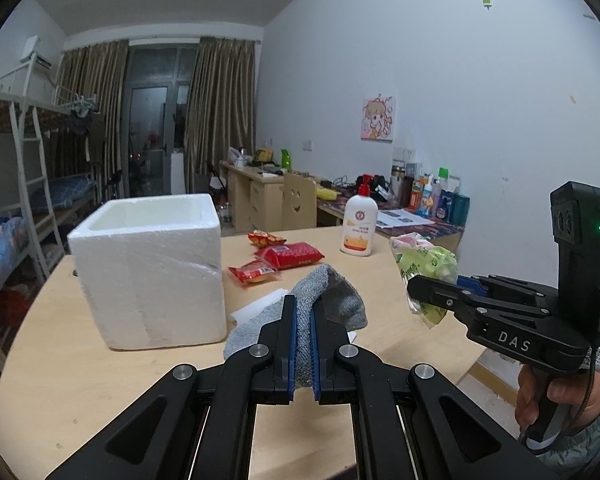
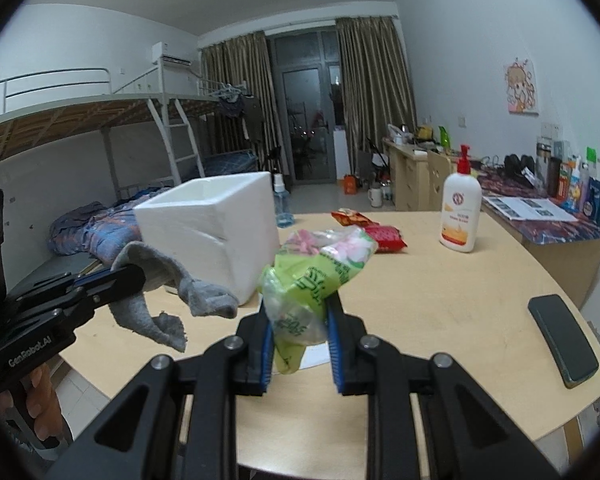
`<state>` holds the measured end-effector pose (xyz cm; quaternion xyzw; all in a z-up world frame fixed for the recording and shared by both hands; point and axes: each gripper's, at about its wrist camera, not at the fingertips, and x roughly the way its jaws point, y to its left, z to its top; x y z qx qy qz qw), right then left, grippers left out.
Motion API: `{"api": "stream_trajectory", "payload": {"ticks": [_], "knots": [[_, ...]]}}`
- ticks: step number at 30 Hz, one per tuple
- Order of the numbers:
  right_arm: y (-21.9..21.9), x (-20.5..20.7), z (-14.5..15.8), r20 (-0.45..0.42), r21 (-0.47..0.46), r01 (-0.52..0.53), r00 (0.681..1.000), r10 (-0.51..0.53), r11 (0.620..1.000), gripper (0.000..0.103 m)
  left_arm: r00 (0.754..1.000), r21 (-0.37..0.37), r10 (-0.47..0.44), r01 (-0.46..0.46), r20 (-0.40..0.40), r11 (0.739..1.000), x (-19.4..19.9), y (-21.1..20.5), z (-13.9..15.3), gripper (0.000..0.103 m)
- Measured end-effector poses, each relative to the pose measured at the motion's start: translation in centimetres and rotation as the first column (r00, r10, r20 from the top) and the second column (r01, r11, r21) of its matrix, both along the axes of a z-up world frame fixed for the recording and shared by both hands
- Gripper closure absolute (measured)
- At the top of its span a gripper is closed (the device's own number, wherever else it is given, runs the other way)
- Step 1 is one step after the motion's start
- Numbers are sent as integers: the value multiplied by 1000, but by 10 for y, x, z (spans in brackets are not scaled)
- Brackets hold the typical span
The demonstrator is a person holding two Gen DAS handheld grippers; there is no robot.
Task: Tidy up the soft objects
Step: 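Lift the grey sock and green snack bag and carry both over the foam box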
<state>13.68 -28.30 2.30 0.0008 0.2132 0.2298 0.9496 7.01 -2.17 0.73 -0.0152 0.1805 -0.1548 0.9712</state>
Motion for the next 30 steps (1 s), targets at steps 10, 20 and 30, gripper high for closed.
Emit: {"api": "stream_trajectory", "payload": {"ticks": [10, 20, 30], "knots": [[5, -35, 17, 71, 9, -55, 996, 54, 998, 76, 998, 11, 27, -28, 65, 1000, -47, 4, 21, 97], [13, -67, 32, 155, 3, -104, 983, 102, 995, 76, 991, 22, 65, -68, 118, 997, -83, 8, 37, 97], [19, -77, 40, 207, 18, -150, 968, 143, 989, 76, 979, 4, 139, -141, 150, 990, -98, 24, 46, 97]]}}
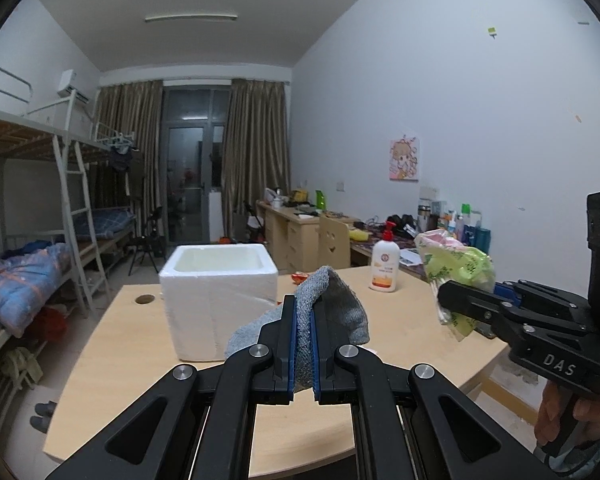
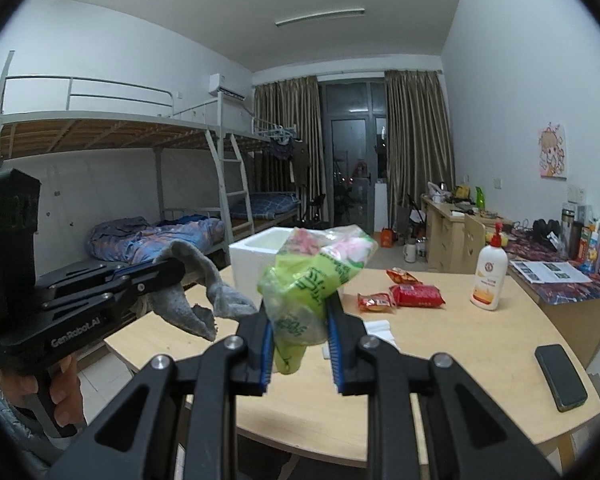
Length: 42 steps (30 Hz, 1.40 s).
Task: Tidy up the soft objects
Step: 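Lift the grey sock and green snack bag and carry both over the foam box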
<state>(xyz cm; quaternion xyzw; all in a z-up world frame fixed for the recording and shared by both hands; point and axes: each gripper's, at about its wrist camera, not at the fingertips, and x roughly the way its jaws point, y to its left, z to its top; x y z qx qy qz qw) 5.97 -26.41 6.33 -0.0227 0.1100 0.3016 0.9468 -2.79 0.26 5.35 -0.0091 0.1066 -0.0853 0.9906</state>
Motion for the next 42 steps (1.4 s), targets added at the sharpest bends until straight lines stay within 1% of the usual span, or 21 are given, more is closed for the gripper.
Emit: {"api": "stream_trajectory", "payload": {"ticks": [5, 13, 18, 23, 35, 42], "knots": [[6, -6, 5, 26, 19, -29, 999, 28, 999, 76, 999, 7, 47, -47, 13, 999, -10, 11, 3, 97], [20, -3, 12, 51, 26, -67, 997, 66, 997, 76, 991, -21, 135, -135, 17, 991, -18, 41, 8, 97], [27, 5, 13, 57, 34, -86, 995, 84, 996, 76, 986, -26, 163, -162, 34, 987, -22, 56, 10, 97], [41, 16, 10, 54, 22, -117, 992, 115, 993, 76, 982, -29, 187, -186, 23, 982, -15, 68, 8, 97], [52, 42, 10, 26, 13, -139, 990, 139, 990, 76, 981, -35, 196, -196, 2, 980, 14, 74, 8, 97], [57, 57, 16, 11, 1, -146, 989, 146, 989, 76, 984, -30, 179, -179, -7, 983, 37, 75, 19, 97]]}}
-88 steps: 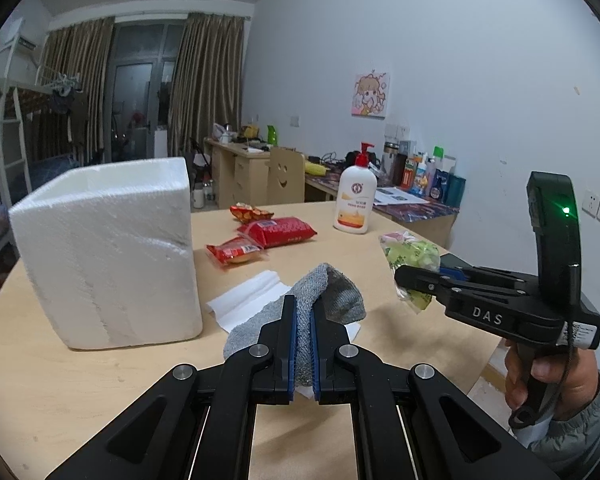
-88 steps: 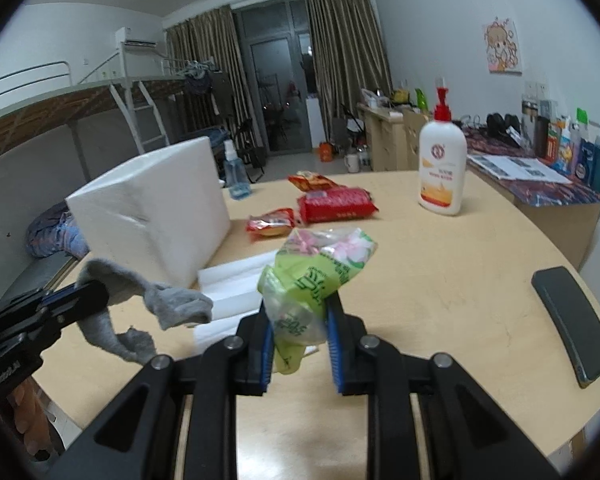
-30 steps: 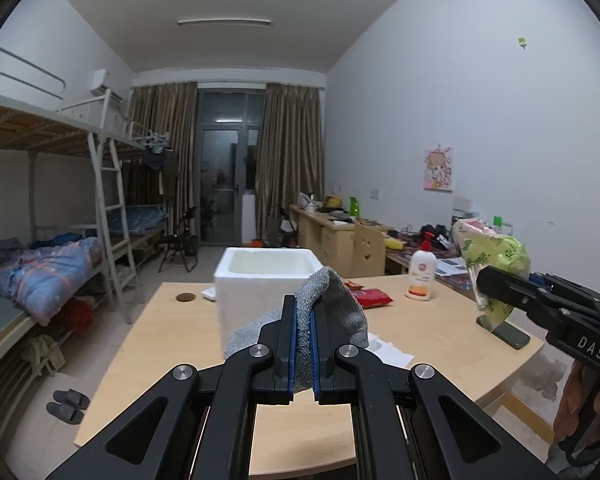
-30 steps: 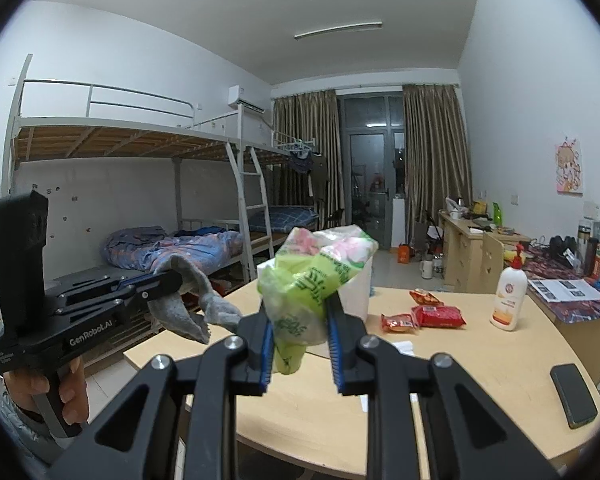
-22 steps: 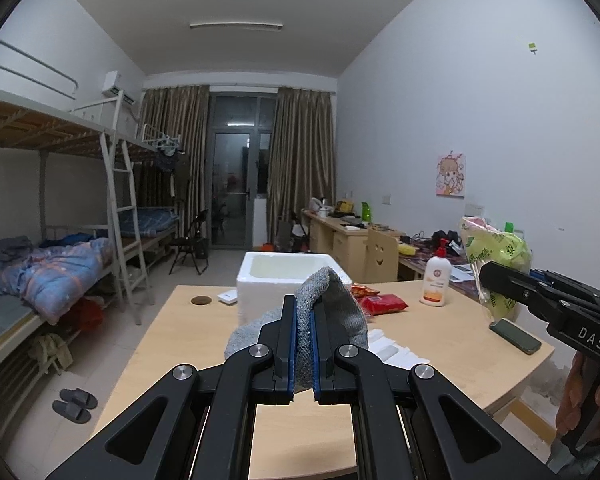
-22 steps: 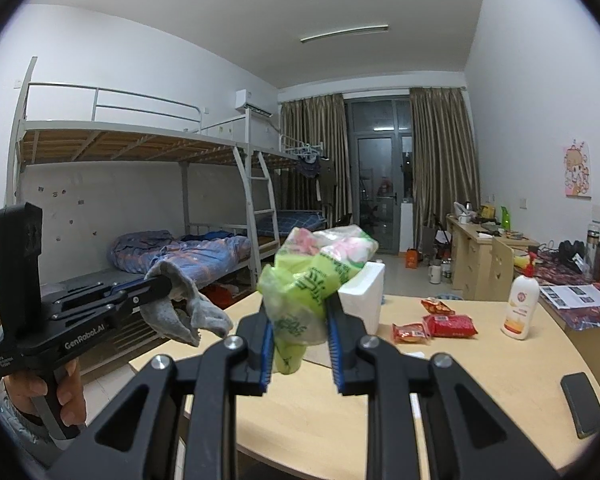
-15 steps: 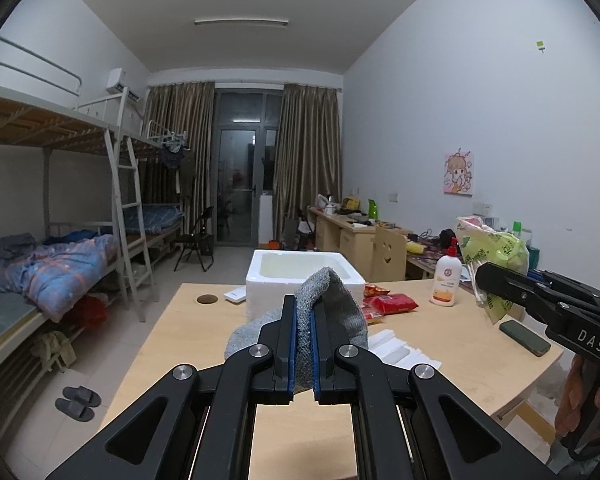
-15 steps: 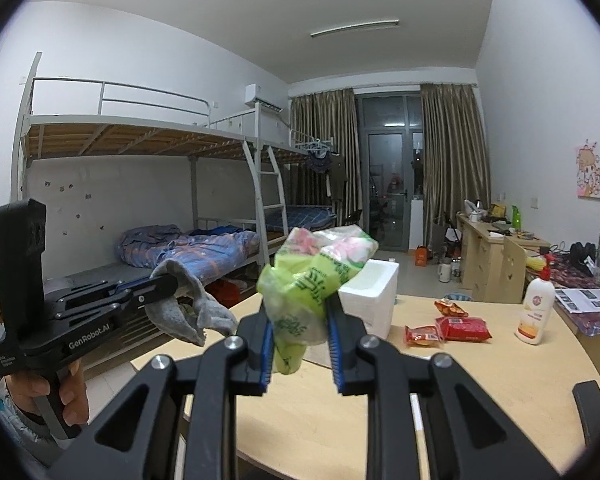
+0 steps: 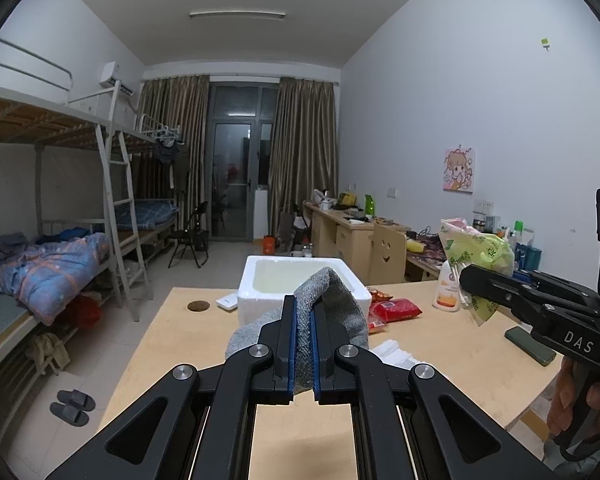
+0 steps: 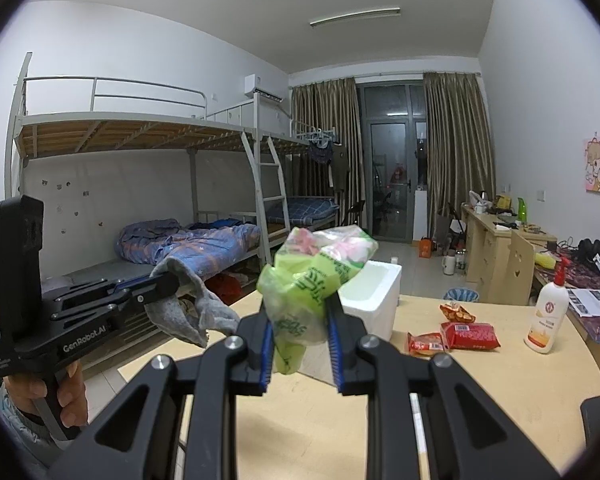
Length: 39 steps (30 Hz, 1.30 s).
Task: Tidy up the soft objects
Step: 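Lift the grey sock and green snack bag and carry both over the foam box, then lower the grey sock into the foam box and open the left tool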
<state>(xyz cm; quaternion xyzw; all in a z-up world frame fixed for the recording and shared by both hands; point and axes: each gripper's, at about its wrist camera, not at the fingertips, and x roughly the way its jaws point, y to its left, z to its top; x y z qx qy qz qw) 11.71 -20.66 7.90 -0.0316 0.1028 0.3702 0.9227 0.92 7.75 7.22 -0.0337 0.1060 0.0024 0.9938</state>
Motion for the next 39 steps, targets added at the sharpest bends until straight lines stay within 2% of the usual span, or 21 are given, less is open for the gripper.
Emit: {"api": "stream_trajectory", "payload": {"ticks": [22, 39], "knots": [[43, 60, 8, -89, -47, -29, 996, 25, 998, 76, 995, -15, 25, -26, -97, 1000, 106, 24, 8, 97], [54, 87, 8, -121, -61, -34, 992, 26, 998, 76, 992, 2, 47, -47, -118, 999, 143, 29, 10, 97]]}}
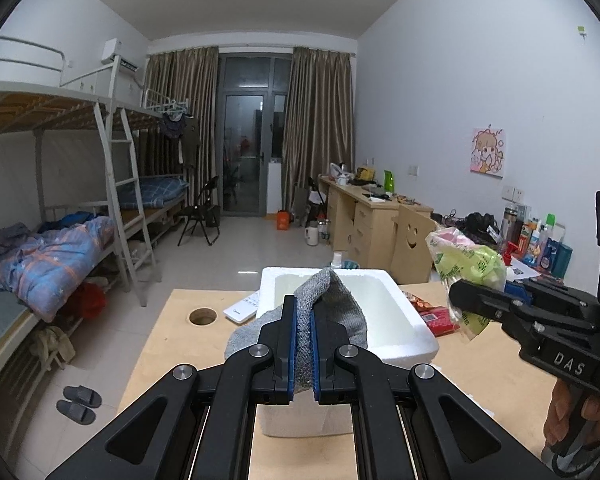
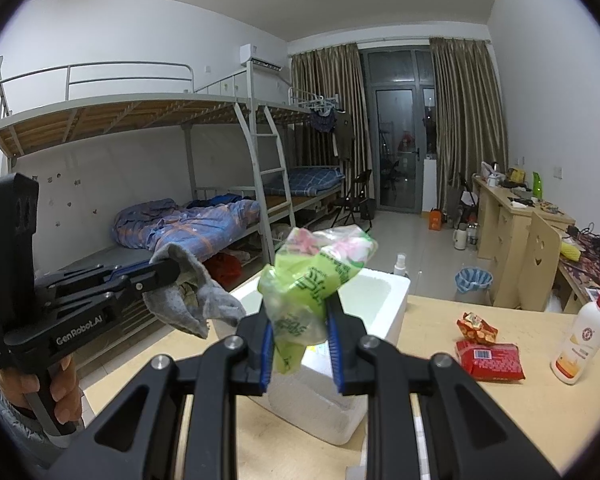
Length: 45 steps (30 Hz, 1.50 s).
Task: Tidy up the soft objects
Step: 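Lower the grey sock into the foam box and open the left tool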
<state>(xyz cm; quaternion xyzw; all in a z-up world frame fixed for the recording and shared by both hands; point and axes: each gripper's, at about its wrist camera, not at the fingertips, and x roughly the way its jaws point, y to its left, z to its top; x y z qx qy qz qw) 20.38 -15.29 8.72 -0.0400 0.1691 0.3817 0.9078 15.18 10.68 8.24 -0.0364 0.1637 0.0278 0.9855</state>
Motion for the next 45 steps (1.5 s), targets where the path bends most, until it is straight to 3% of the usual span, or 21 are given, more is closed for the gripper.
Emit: {"api": "stream_trajectory", "payload": {"ticks": [23, 38, 41, 43, 45], "knots": [[26, 53, -8, -67, -46, 13, 998, -16, 999, 76, 998, -4, -34, 34, -55, 999, 92, 9, -6, 97], [31, 64, -10, -99, -61, 42, 994, -48, 997, 76, 983, -41, -106, 101, -153, 994, 140, 10, -38, 96], [30, 66, -9, -100, -60, 46, 994, -52, 997, 76, 979, -40, -115, 110, -167, 993, 145, 9, -41, 82], [29, 66, -9, -99, -58, 50, 994, -56, 997, 76, 978, -34, -114, 110, -175, 993, 146, 6, -43, 48], [29, 65, -9, -96, -57, 51, 994, -57, 997, 76, 979, -24, -102, 99, -174, 995, 146, 5, -44, 30]]}}
